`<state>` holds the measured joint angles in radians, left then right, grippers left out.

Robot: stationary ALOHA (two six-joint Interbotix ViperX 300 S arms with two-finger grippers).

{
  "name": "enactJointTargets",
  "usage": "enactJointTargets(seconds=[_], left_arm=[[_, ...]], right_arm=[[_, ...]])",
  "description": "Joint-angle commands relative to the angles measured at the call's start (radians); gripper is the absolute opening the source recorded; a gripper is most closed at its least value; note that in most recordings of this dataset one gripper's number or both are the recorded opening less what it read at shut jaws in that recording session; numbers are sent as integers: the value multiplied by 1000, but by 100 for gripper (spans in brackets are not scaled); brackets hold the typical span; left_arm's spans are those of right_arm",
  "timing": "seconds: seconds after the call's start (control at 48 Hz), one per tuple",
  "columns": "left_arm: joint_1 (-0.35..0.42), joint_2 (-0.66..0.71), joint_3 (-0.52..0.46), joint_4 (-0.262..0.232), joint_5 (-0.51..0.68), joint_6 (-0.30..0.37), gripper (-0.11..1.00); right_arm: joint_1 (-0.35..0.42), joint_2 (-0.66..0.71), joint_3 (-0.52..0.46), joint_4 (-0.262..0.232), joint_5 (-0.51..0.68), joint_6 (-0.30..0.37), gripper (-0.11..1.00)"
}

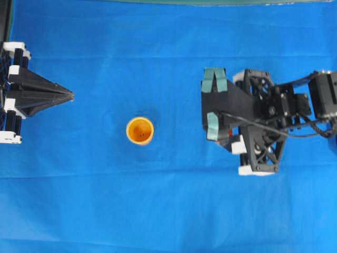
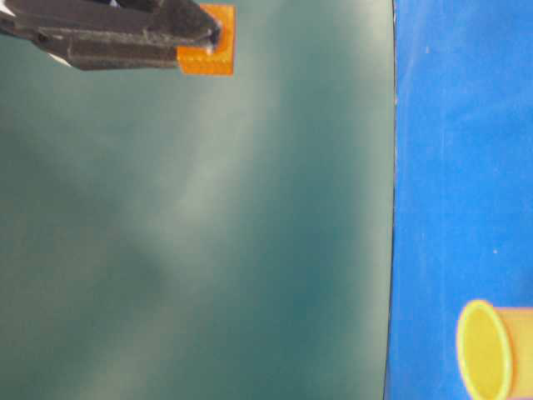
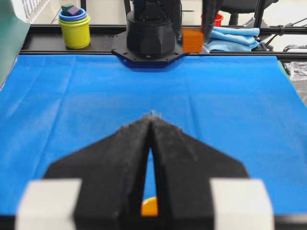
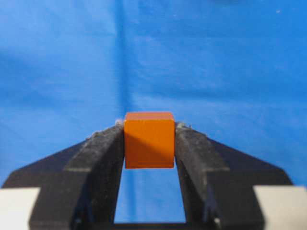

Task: Move the block forward with right arm.
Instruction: 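Lift the orange cube off the table with the right gripper, then carry the held cube with the right gripper toward the front-right edge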

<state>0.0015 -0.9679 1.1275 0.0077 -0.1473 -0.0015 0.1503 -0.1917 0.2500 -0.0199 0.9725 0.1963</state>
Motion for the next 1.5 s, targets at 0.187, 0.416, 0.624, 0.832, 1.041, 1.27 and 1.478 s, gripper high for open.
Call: enactJointTargets(seconds=[0.187, 0.416, 0.624, 0.832, 1.041, 1.27, 1.478], left_arm=[[0, 5, -37, 2, -6, -2, 1], [2, 5, -40, 0, -6, -2, 1], [2, 5, -40, 0, -6, -2, 1], [0, 6, -41, 0, -6, -2, 1], [0, 5, -41, 0, -5, -2, 1], [0, 5, -41, 0, -6, -3, 1], [0, 5, -43, 0, -5, -3, 1]], right_arm=[[64, -23, -51, 3, -5, 72, 40], [118, -17, -86, 3, -17, 100, 40], [160, 0, -130, 3, -20, 109, 40], [204, 28, -179, 3, -20, 109, 40], [250, 61, -221, 3, -20, 112, 40], [301, 89, -261, 3, -32, 115, 40], [336, 103, -279, 3, -81, 161, 40]])
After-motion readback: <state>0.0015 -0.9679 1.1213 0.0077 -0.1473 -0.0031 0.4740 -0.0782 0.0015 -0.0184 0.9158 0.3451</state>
